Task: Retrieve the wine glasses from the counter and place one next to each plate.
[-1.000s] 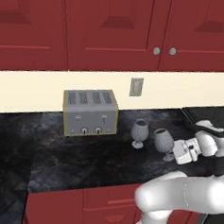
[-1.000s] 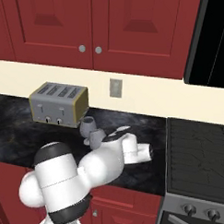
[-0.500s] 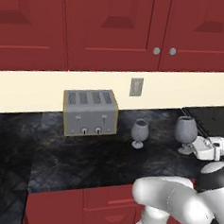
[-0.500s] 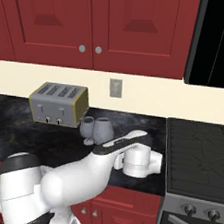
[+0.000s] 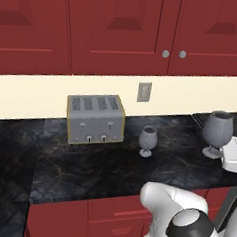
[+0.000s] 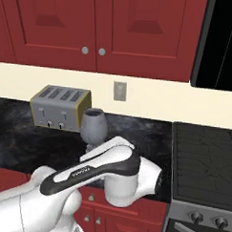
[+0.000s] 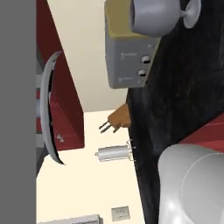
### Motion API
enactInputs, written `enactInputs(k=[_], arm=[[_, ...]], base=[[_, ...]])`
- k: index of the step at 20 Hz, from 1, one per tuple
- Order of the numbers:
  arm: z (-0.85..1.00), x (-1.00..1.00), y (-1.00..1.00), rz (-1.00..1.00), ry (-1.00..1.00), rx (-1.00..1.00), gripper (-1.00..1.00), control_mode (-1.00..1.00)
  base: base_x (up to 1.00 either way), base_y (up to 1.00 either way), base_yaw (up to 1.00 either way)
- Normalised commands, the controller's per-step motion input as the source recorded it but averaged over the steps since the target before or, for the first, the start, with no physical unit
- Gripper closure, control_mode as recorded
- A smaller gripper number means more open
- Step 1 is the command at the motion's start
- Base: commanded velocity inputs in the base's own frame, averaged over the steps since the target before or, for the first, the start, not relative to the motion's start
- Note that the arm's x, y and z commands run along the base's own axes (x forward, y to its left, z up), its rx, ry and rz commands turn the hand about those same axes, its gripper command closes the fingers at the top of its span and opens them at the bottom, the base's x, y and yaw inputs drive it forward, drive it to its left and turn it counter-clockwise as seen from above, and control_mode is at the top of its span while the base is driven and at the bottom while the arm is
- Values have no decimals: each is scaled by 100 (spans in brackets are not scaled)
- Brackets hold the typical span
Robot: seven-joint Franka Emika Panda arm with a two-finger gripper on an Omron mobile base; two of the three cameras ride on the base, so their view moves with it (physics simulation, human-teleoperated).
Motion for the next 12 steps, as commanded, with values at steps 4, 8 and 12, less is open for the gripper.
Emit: enactInputs(k=[4,8,12], arm=[[71,-45,39,-11,-16,0,100,-100],[67,-52,39,-1,-5,0,100,-100],[64,-74,46,0,-16,-3,100,-100]], base=[[0,0,0],[0,0,0],[0,0,0]])
